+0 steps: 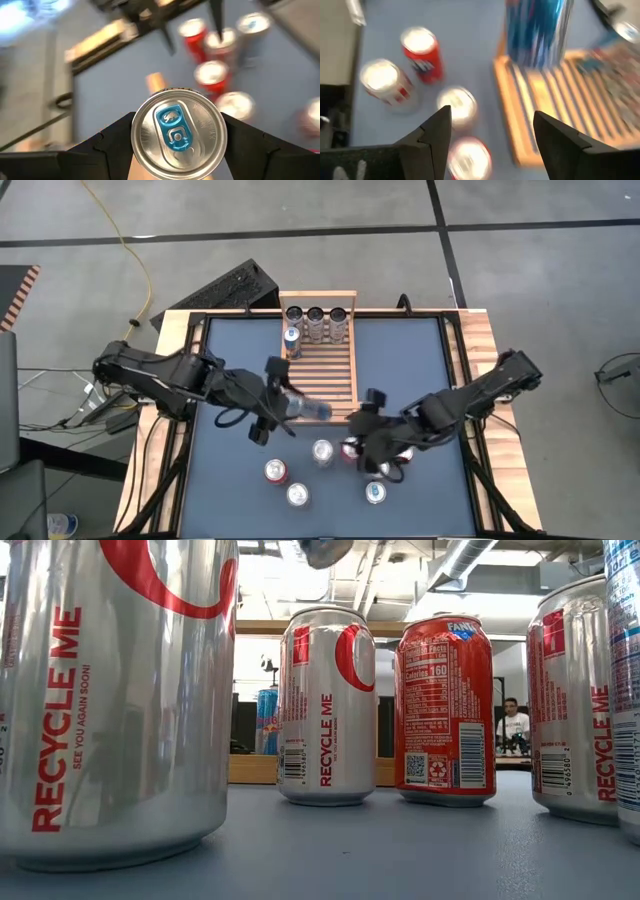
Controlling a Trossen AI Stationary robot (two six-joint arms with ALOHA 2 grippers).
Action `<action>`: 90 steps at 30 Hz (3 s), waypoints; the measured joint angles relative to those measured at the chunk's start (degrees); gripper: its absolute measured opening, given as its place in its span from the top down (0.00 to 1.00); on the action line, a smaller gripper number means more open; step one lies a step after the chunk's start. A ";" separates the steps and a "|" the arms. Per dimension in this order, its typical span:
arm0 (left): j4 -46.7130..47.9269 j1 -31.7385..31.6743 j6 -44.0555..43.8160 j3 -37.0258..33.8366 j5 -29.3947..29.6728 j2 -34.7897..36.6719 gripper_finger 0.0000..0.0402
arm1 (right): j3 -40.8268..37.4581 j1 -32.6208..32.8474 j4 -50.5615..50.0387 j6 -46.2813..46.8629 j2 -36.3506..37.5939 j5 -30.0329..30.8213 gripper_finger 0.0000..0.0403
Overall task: Place canned beverage on shelf
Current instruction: Put the left blue soda can on the shelf aligned with the other blue soda can
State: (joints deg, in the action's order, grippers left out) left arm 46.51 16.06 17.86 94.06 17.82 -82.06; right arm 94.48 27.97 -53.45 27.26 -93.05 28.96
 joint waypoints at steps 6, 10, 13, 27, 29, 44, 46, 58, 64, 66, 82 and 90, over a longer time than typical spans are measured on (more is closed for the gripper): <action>2.65 -4.50 5.73 4.26 6.07 0.01 0.41 | 0.00 2.91 -9.93 9.66 2.90 4.11 0.38; 3.25 -14.32 6.01 4.50 -2.12 -0.04 0.41 | 0.00 4.19 -12.76 10.72 2.80 4.43 0.38; 4.69 -23.78 5.81 4.43 -10.73 -0.62 0.41 | -0.01 4.47 -14.31 10.68 1.94 4.58 0.38; 4.79 -43.54 16.37 4.39 -26.05 -12.88 0.41 | -0.09 1.96 -16.17 10.41 1.81 8.82 0.38; 4.45 -43.21 18.69 4.39 -24.91 -14.31 0.41 | -0.09 1.81 -16.13 10.76 1.81 8.82 0.38; 1.39 -43.35 23.38 4.43 -20.11 -23.28 0.41 | -4.47 1.83 -16.51 11.56 1.79 10.35 0.38; 1.29 -43.37 23.53 4.46 -18.63 -23.77 0.41 | -5.79 1.66 -16.37 12.18 1.78 10.18 0.38; 0.89 -43.52 22.87 4.46 -18.95 -24.06 0.41 | -8.63 1.23 -12.56 14.48 1.79 9.91 0.38; -1.16 -42.43 21.80 4.46 -19.08 -24.06 0.41 | -8.46 2.11 -6.98 3.08 2.62 16.11 0.38; -0.40 -42.32 21.03 4.46 -19.16 -24.06 0.41 | -5.96 2.96 -6.88 -5.95 4.09 19.48 0.38; -2.45 -42.30 16.41 4.46 -28.09 -24.04 0.41 | -13.88 -3.55 14.28 -33.06 50.54 -10.01 0.47; -2.72 -41.22 17.57 4.46 -29.55 -24.02 0.41 | -50.09 -4.53 46.04 -28.54 78.49 0.63 0.48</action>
State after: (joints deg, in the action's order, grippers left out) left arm 43.79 -25.17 35.42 98.52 -11.73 -106.09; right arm 44.39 23.44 -7.42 -1.28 -14.56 29.59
